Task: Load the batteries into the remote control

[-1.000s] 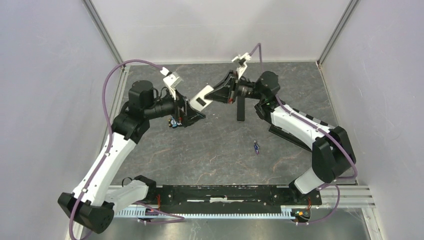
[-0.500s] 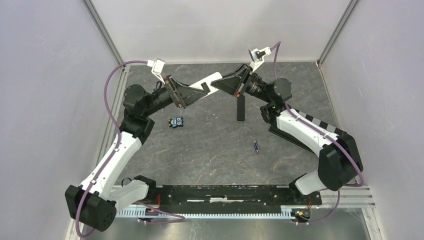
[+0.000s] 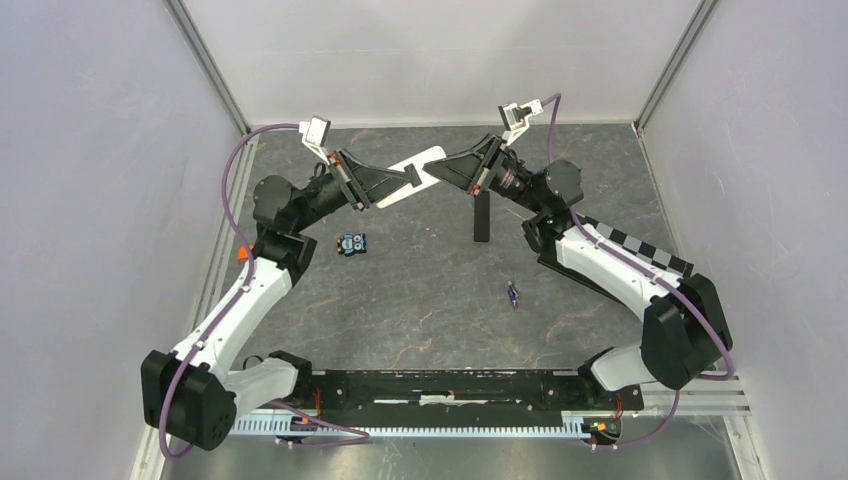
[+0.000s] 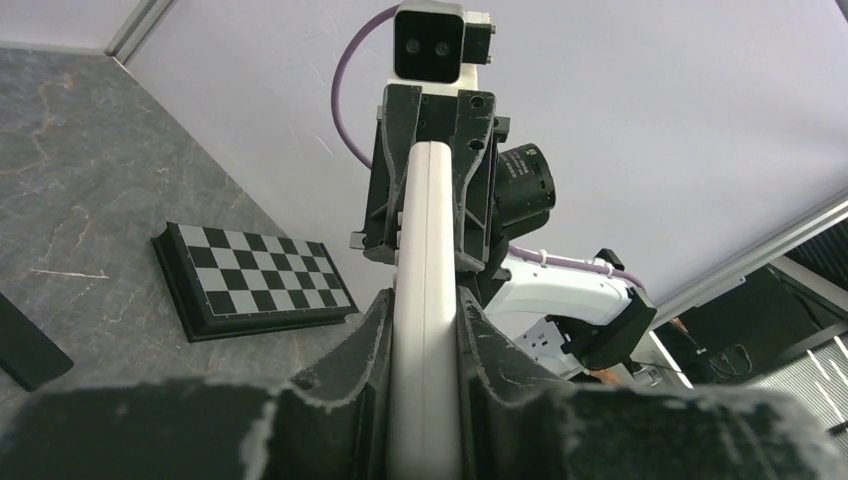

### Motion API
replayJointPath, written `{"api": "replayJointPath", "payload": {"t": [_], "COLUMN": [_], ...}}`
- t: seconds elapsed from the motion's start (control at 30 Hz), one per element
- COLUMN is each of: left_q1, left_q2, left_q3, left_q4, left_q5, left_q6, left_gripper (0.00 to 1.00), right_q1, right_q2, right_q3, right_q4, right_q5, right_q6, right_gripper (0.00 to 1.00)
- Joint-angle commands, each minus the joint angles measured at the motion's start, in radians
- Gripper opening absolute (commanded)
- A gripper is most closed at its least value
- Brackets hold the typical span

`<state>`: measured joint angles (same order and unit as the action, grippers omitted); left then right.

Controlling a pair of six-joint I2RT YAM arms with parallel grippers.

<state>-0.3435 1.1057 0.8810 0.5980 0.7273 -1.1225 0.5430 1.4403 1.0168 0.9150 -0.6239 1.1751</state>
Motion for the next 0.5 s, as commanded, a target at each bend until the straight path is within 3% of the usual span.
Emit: {"api": "replayJointPath", "payload": {"t": [0.0, 0.23, 0.47], "left_q1": [-0.009, -0.008, -0.009], "left_q2": [-0.009, -0.032, -0.052], "left_q3": [0.023, 0.061, 0.075], "left_q4": [0.039, 0.034, 0.107], "left_q5": [0.051, 0.098, 0.13], "left_q6": [-0.034, -0.05, -0.137], "left_gripper": [0.02, 0.02, 0.02], "right_q1": [0.0, -0.046, -0.086], "right_q2": [-0.026, -0.069, -0.083], "right_q3": [-0.019, -0.096, -0.138], "right_q4": [-0.063, -0.171, -0.173], "right_q5": [0.068, 0.146, 0.164], "right_q6": [-0.096, -0.182, -0.155], "right_gripper": [0.0, 0.12, 0.08]}}
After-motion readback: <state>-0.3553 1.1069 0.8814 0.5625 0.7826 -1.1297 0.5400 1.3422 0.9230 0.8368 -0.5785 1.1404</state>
